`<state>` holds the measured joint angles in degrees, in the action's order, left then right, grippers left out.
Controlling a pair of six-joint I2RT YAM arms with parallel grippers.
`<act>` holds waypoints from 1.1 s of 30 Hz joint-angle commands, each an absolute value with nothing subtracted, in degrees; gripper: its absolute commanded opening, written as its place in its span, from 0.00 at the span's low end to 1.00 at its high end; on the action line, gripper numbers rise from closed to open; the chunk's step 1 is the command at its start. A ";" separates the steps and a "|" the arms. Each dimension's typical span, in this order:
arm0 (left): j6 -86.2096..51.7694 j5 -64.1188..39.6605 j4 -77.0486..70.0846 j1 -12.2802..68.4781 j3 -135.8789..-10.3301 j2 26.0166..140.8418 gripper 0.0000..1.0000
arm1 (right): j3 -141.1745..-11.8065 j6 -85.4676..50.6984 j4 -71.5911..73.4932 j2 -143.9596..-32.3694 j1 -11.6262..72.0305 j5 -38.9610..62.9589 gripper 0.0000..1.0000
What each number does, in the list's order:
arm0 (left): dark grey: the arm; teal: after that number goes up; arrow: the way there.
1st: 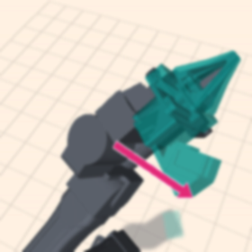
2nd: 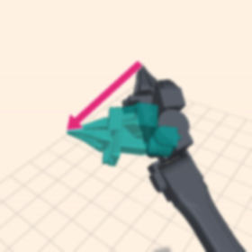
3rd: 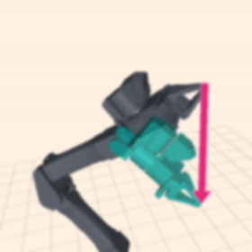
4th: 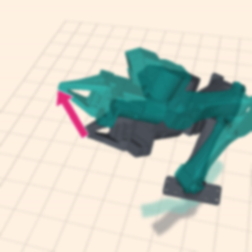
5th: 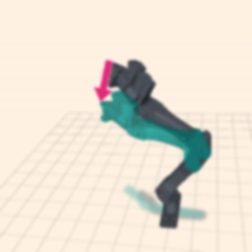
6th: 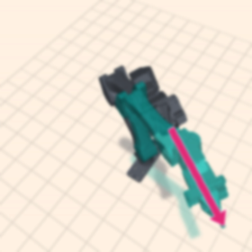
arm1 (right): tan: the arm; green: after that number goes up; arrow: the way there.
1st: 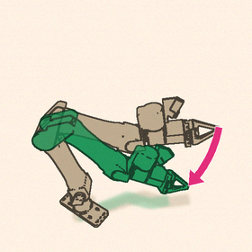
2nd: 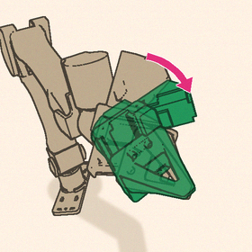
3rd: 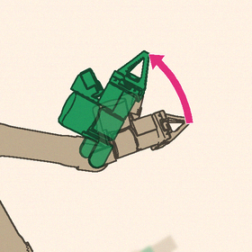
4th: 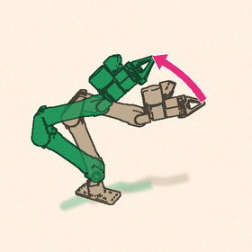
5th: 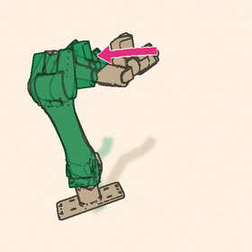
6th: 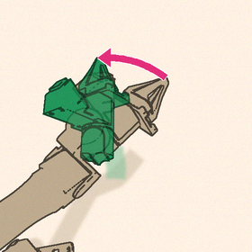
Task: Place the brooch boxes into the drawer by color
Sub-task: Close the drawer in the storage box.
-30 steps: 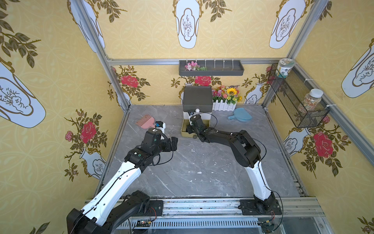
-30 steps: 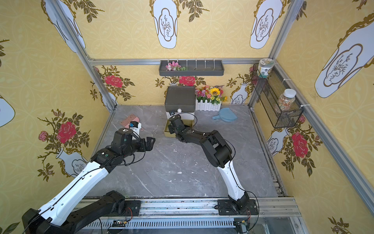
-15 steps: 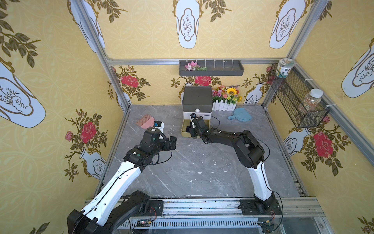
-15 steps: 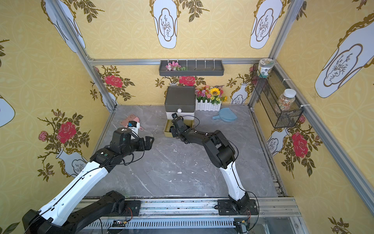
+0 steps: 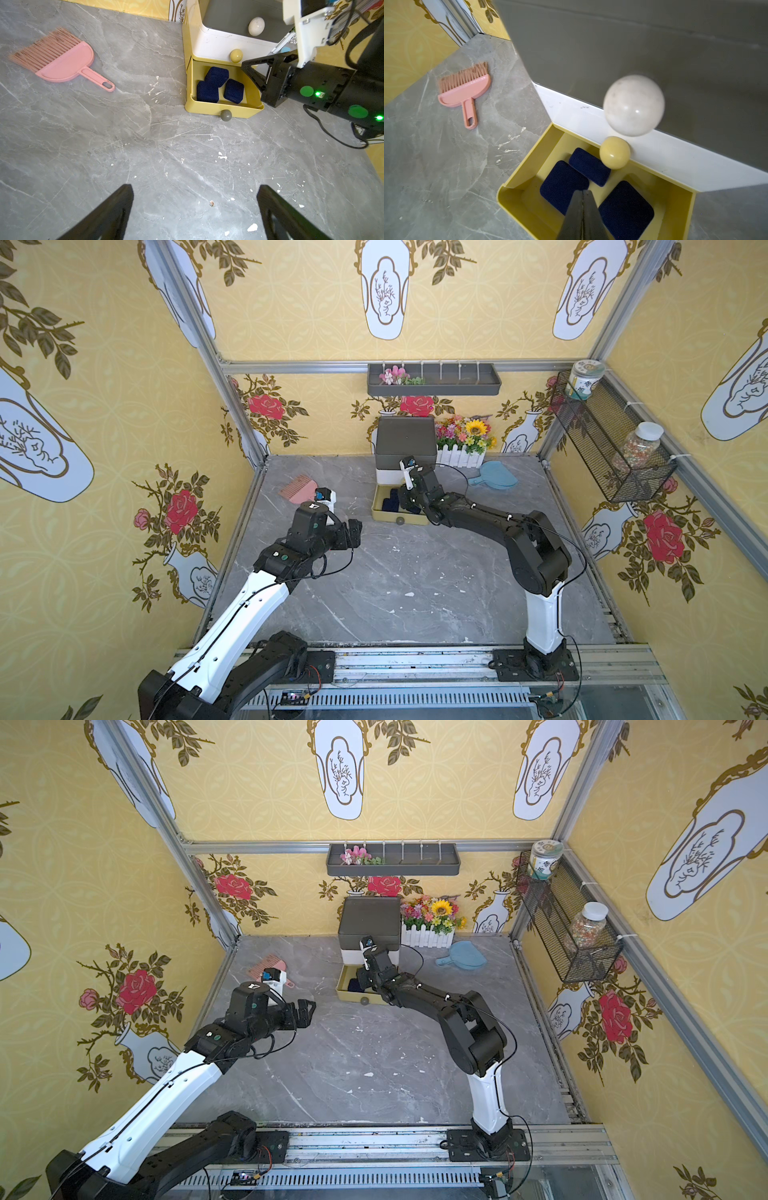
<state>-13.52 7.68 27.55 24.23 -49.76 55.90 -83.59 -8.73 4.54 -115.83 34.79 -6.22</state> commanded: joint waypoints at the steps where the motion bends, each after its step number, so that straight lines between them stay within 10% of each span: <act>1: -13.32 6.76 26.22 24.00 -49.48 55.82 0.99 | -84.39 -7.20 5.18 -117.06 35.07 -5.82 0.00; 15: -13.65 6.34 25.62 23.46 -49.15 55.77 0.99 | -58.06 -23.11 13.35 -99.89 33.59 -0.82 0.66; 20: -13.80 6.24 25.54 23.37 -49.06 55.81 0.99 | -53.06 -34.27 16.85 -99.88 26.74 10.43 0.00; 33: -13.95 6.95 25.46 23.29 -48.78 55.82 1.00 | -55.68 -36.34 18.87 -107.43 25.37 10.06 0.00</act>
<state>-13.98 6.70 27.00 23.27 -49.10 55.64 -55.05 -34.74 15.09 -106.24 25.80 10.33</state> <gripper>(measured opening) 0.996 0.066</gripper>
